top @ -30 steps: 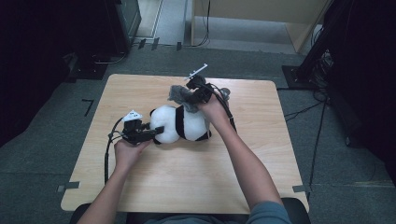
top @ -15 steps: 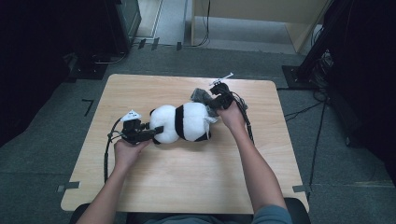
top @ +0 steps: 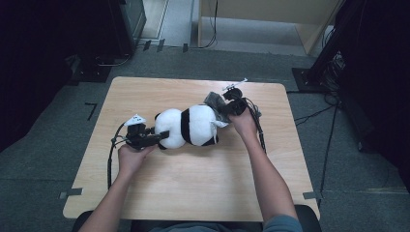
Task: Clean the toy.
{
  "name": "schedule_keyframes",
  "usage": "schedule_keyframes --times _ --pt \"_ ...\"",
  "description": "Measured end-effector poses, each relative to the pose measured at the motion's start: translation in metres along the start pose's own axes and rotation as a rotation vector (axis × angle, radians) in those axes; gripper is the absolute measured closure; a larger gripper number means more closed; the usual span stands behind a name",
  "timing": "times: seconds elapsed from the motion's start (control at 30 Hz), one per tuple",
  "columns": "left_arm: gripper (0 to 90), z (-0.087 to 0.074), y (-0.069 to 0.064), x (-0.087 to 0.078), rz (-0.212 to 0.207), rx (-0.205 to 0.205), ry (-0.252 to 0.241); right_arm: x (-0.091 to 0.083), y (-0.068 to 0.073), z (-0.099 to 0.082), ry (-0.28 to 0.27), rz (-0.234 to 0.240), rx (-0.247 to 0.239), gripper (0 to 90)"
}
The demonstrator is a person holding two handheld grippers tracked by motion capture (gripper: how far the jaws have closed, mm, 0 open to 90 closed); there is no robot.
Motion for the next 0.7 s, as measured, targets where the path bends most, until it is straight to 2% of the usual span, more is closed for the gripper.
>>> schedule_keyframes --times 0.1,0.2,0.3,0.4,0.57,0.7 --pt "47.7 0.0 -0.001 0.0 0.003 0.0 -0.001 -0.021 0.006 0.01 -0.041 -0.003 -0.02 76.4" --pt "47.5 0.0 -0.001 0.0 0.004 -0.001 0.0 -0.036 0.017 0.02 -0.076 -0.009 -0.06 76.4" --pt "47.4 0.0 -0.001 0.0 0.003 -0.003 -0.002 -0.05 0.034 0.03 -0.098 -0.004 -0.103 76.3" --pt "47.1 0.0 -0.001 -0.001 0.004 -0.002 0.0 -0.059 0.058 0.04 -0.116 0.018 -0.157 76.1" --pt "46.9 0.001 -0.002 -0.001 0.004 -0.003 -0.005 -0.061 0.1 0.049 -0.12 0.061 -0.235 75.7" --pt "46.8 0.001 -0.002 -0.001 0.005 -0.004 -0.005 -0.05 0.134 0.054 -0.101 0.106 -0.281 75.2"
Point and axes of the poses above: each handheld gripper's, and its own axes: x roughly forward along the jaws, z roughly out of its top, y roughly to its left, the point moved 8 cm from there along x, roughly forward along the jaws, and after that the axes turned 12 degrees about y, right-handed, at the moved point
